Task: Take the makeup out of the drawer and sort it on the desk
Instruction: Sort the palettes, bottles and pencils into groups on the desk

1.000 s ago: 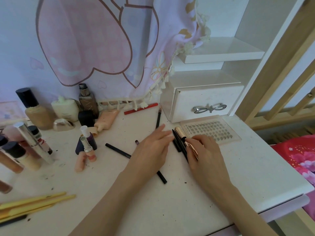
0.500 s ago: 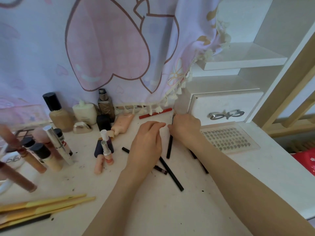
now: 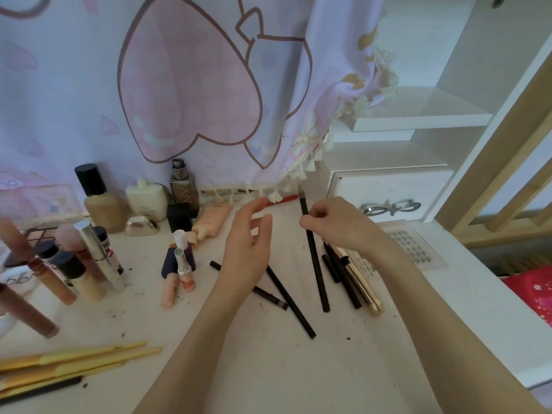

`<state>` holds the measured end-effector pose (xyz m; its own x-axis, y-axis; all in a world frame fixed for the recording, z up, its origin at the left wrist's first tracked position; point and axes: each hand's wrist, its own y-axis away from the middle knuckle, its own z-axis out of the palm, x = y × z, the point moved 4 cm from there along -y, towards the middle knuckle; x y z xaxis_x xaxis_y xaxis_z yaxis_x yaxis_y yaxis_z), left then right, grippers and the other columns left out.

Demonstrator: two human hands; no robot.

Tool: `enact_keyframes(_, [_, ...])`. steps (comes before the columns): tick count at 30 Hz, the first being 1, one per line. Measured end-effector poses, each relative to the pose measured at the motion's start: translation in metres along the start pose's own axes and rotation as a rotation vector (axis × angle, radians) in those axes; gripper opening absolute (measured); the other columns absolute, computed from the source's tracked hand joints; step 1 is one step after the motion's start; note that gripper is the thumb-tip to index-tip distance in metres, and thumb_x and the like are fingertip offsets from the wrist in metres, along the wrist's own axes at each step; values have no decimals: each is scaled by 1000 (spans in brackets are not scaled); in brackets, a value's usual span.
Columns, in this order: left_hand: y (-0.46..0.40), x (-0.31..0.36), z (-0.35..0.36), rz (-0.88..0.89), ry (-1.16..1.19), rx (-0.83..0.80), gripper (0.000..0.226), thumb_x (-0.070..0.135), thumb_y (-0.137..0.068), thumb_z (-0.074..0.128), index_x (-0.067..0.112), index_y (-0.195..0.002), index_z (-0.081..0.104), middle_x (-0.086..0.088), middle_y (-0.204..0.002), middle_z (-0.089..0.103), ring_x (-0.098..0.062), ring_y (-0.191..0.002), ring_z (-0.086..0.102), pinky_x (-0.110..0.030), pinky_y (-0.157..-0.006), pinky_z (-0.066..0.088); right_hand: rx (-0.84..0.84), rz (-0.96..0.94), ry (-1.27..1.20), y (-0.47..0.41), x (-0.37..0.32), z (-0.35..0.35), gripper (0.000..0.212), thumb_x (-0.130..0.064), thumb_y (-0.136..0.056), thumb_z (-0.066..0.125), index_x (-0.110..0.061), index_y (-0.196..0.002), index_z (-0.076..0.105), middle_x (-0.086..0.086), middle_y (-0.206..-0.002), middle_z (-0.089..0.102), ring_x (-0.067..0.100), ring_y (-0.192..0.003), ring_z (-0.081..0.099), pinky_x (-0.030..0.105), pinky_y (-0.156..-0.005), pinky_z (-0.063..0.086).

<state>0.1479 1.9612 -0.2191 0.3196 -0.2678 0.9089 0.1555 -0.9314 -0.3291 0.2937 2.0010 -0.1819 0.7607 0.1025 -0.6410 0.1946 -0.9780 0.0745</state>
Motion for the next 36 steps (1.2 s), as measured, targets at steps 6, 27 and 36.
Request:
enact_keyframes(6, [3,8,2,-116,353,-166,36,34,-93,43,28,-128,46,14,-117,61,0,-91,56,-20,-75,45,-459,-7,-516,58,4,7,22,-4,-91,41,-6,-72,52,6,-59,58,21,-55,61,26,-58,50])
enact_keyframes(27, [2,9,-2,-279,849,-133,16,19,-77,55,12,-73,69,2,-68,66,-3,-59,54,-11,-56,46,-158,-57,-649,68,4,38,26,-18,-97,46,-11,-76,60,-10,-46,32,6,-39,22,17,-38,20])
enact_keyframes(36, [9,-1,2,-426,484,-97,17,22,-88,57,9,-87,69,-4,-75,68,-11,-66,61,-16,-62,52,100,-3,-293,68,25,13,20,-28,-90,55,-24,-82,73,-13,-63,61,-4,-55,55,4,-56,39])
